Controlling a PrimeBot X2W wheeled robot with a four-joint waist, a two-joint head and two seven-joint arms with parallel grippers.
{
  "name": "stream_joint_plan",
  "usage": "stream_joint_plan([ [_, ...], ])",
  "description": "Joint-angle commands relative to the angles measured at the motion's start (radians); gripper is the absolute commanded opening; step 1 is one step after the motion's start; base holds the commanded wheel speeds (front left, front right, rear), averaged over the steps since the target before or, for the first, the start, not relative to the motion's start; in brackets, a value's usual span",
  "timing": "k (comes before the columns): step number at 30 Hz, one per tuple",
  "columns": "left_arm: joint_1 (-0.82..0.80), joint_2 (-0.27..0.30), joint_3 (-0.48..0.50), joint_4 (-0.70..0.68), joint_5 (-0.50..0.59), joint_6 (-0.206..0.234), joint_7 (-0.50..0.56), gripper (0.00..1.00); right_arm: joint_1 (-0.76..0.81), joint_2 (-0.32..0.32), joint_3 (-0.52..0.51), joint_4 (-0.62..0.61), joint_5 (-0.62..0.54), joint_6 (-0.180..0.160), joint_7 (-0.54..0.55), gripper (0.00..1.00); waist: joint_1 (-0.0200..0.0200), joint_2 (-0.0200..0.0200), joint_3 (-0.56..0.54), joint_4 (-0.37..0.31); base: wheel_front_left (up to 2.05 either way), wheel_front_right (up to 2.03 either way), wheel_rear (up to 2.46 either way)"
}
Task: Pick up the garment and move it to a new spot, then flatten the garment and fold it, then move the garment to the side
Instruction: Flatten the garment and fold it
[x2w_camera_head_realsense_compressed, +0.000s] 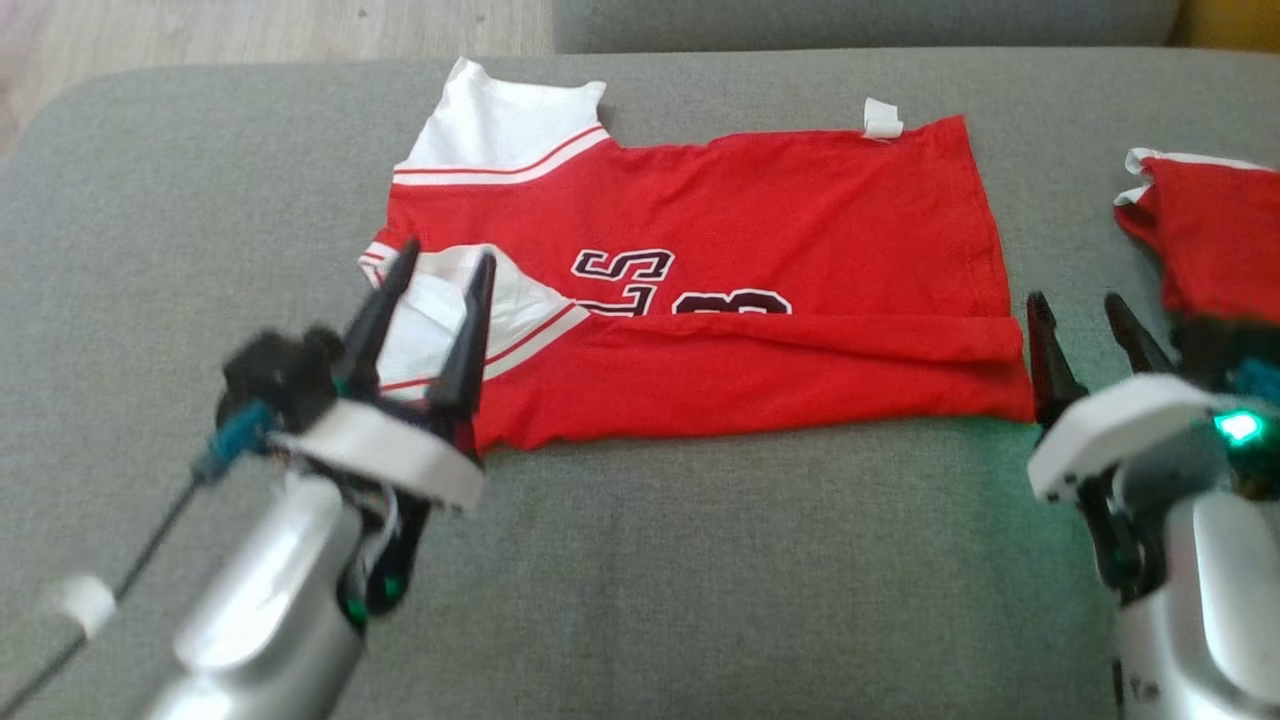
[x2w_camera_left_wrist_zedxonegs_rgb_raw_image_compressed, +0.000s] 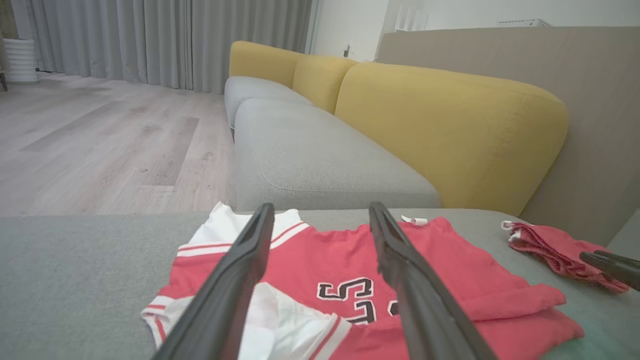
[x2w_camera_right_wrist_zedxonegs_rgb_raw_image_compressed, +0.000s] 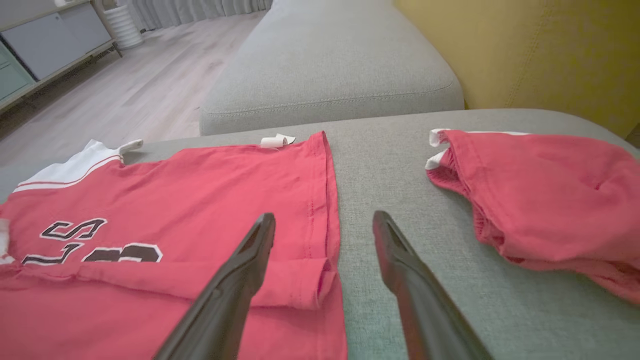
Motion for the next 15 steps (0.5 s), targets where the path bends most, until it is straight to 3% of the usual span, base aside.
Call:
stream_joint_plan([
  [1,0.027,0.031,0.040,-0.057,-0.006,0.017,-0.009,1.00,0.013,-0.005,0.019,-0.072,0.008,-0.001,-0.032,1.00,0.0000,-0.0001,-0.009,0.004,0.00,0.00,0.00],
  [11,0.256,0.059,0.074,-0.193,-0.077,0.162,0.044,1.00,0.172,-0.005,0.011,-0.216,0.019,-0.001,-0.111,1.00,0.0000,-0.0001,-0.020,0.015,0.00,0.00,0.00],
  [15,0.273,0.048,0.102,-0.183,-0.120,0.192,0.066,1.00,0.183,-0.005,0.023,-0.227,0.023,-0.001,-0.111,1.00,0.0000,-0.0001,-0.001,0.008,0.00,0.00,0.00],
])
